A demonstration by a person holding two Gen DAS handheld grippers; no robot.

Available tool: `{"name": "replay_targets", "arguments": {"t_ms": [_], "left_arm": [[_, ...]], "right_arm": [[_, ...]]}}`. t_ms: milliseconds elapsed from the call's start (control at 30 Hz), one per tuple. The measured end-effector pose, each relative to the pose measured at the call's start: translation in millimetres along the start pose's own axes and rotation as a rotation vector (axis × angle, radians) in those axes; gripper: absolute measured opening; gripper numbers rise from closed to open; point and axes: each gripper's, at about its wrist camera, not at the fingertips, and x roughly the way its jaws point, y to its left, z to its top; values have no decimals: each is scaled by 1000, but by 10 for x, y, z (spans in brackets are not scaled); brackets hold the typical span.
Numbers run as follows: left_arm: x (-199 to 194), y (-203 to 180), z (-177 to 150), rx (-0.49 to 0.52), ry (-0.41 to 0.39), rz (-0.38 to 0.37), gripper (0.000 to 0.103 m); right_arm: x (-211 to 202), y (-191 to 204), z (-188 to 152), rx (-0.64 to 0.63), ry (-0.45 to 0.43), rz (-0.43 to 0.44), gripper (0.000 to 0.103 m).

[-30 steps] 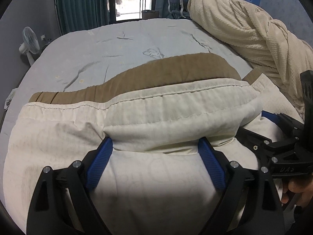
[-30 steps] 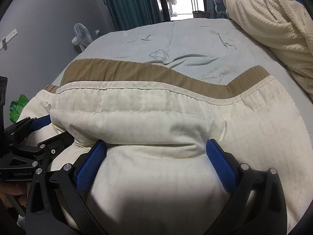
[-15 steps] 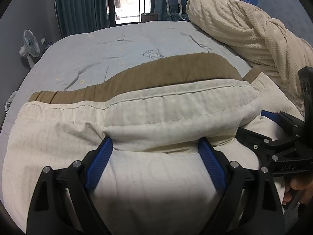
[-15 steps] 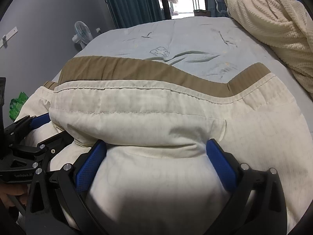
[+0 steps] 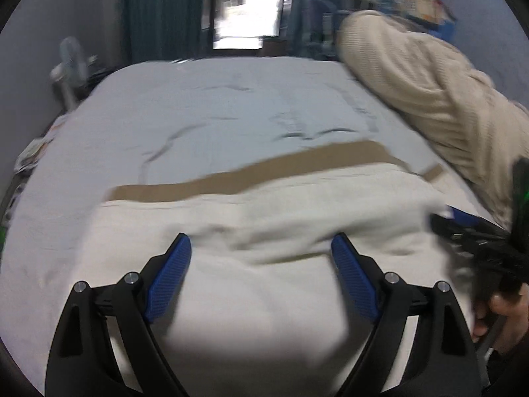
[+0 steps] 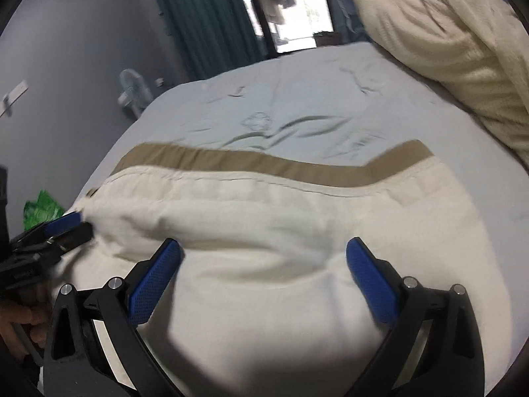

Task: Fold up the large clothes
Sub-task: 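Release the folded jacket and pull both grippers back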

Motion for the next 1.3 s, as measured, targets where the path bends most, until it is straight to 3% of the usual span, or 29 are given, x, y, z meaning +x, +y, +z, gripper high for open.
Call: {"name": "replay_targets", "arguments": {"t_ms": [167,267,433,500,800,1133,1300], "left_arm": [[53,629,-103,-152,51,-2,83],[-43,824,-178,-179,48,26,83],[-323,1195,-421,-325,21,-18,83],[-417,1231,-479,-335,21,-2,83],[-1020,1063,-838,-243,2,71,83],[-1802,471,-1367,-106,-52,-22,88],[-1952,344,-1591,-126,-52,-39,91]], "right_arm": [[-44,-270,72,41,4,-36,96],[-125,-406,70,58,-9,-90,96],[-407,-687,-94,132,-42,-96,96],[-575,-733,-210,132,-51,-107,96],[-1180,-797,-667,122,-88,-135,96],[-1656,-623,-1105,91,-82,-91,96],[-1760,-516,-1270,73,-41,-56,96]]}}
